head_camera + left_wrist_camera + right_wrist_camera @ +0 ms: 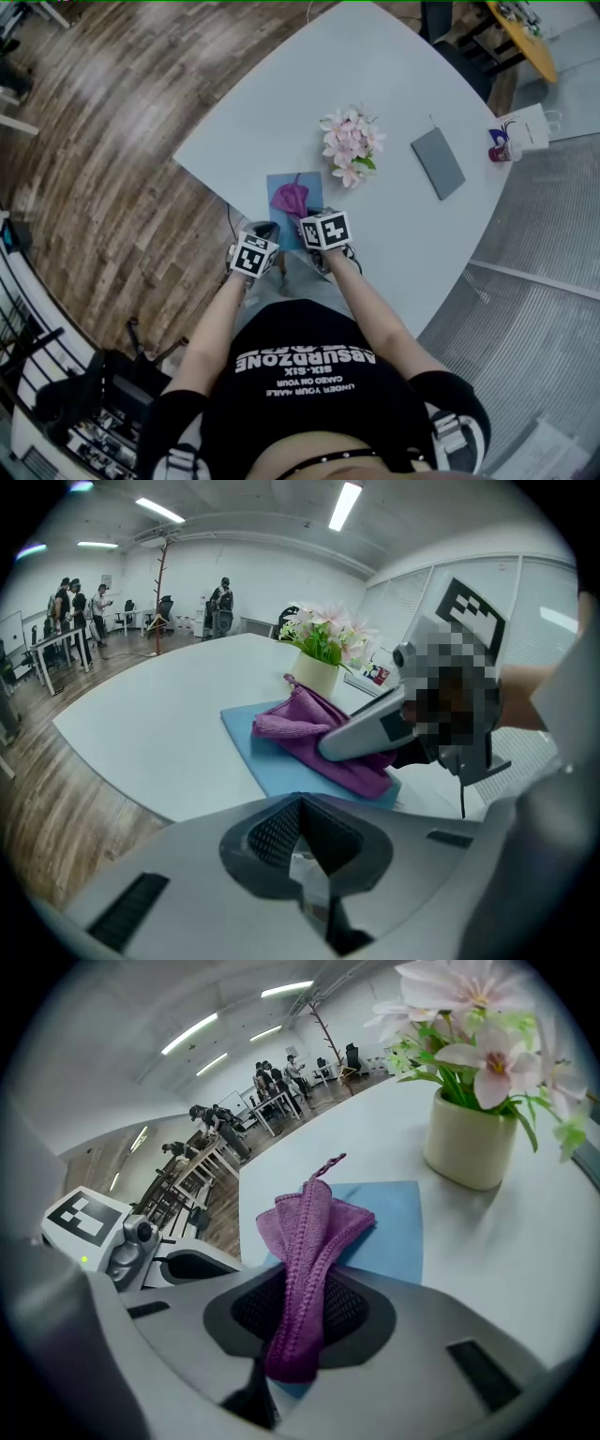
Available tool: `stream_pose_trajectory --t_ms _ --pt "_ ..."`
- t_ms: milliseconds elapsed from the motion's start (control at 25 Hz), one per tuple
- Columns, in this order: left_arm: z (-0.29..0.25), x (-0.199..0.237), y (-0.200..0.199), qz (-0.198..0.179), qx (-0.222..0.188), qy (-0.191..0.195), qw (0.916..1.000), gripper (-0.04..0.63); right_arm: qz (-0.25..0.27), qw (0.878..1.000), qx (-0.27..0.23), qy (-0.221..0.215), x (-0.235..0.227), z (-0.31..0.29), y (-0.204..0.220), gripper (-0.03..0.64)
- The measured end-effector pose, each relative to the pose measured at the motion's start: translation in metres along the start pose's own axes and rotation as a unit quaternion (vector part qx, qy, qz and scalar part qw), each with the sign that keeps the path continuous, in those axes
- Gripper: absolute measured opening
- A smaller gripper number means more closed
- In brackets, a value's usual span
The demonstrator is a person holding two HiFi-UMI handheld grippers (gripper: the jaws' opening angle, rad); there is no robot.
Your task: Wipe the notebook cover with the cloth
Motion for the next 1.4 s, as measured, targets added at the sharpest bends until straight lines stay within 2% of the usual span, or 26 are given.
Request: stream_pose_trajectory --t_ms 200,400,720,1160,1400 --pt "0.001 -0.001 0.000 0.009 -0.003 -0.005 0.9999 0.015 0.023 1.000 0.008 -0.008 0.013 -0.007 -0.001 0.089" --pt "0.007 -0.007 0.008 0.002 0.004 -0.034 0.9994 0.015 0.047 0.999 0.011 0.000 0.017 -0.009 -0.002 0.089" --pt "0.013 -0.004 0.033 0.022 0.031 -0.034 0.9987 0.015 0.065 0.998 0.014 0.006 0.022 -0.010 -0.004 0.089" --pt "0.013 -0.006 0.038 0.015 0.038 -0.042 0.9983 0.015 0.086 0.996 0.025 -0.027 0.043 -0.013 0.007 0.089" --pt "0.014 -0.009 0.041 0.015 0.043 -0.038 0.9983 0.015 0.081 0.995 0.027 -0.042 0.046 -0.012 0.018 0.089"
Point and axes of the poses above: the fingertips, and each gripper's own axes: z backward along the fingers, x to its left, y out of its underside, the point moved 7 cm from there along z, backward along the fingers, and after that the axes turned 1 degree about -y, right-handed, at the moved point
